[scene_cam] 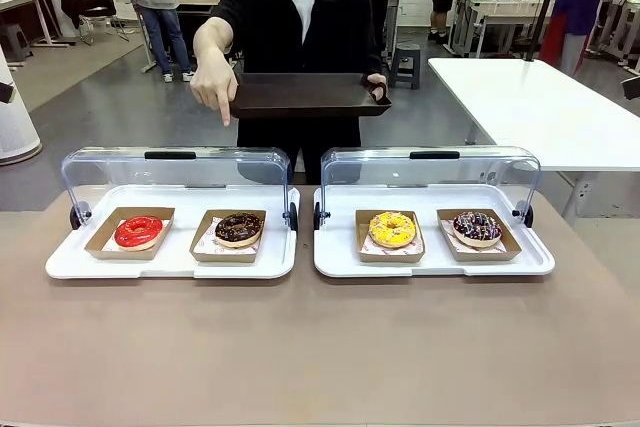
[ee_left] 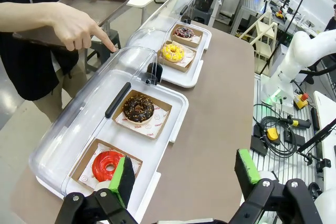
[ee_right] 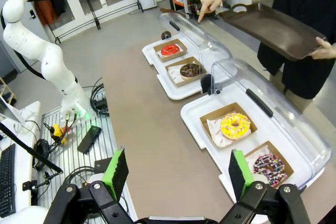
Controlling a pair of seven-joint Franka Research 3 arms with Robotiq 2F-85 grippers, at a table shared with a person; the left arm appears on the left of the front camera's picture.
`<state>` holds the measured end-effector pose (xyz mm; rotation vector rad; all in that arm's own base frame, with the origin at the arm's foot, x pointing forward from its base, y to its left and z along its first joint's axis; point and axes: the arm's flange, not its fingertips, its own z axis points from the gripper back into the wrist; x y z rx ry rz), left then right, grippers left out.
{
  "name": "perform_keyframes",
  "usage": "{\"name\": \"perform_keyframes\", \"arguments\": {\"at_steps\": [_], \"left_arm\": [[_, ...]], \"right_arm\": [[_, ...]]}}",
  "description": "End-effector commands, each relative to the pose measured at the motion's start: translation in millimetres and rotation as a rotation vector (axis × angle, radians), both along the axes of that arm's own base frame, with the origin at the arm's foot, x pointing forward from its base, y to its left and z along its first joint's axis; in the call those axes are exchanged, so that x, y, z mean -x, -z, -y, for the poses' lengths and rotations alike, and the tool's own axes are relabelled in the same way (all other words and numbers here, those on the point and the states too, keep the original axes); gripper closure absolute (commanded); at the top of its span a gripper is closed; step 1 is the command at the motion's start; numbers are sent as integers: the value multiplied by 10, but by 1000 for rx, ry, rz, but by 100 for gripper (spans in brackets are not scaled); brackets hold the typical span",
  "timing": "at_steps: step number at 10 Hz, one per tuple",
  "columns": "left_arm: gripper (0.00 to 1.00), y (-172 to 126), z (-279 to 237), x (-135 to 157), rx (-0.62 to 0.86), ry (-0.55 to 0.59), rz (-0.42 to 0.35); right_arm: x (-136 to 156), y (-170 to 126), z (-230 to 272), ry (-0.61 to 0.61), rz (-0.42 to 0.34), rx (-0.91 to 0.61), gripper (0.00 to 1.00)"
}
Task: Provide the desired donut to the person.
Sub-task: Pick up and lift the Paper togo box containing the Donut pointed at by the person.
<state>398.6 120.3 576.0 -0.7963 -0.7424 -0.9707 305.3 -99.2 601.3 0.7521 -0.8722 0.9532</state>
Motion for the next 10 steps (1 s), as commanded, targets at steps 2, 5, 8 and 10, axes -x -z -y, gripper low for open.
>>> {"name": "perform_keyframes", "arguments": {"at_steps": [2,5,8,10], "left_arm": [[0,-164,201,-52,-62,18,31],[0,-324,815,-168,-230,110,32],[0,44,1778,-149,-533,292,71],[0,508,2300,-150,-762,388,117]], "right_arm": [[-3,-12,-4,-7,12,-11,0],[-3,-12,-4,-7,12,-11,0],[-3,-12,-4,-7,12,-11,0],[-3,-12,-4,-7,12,-11,0]]}}
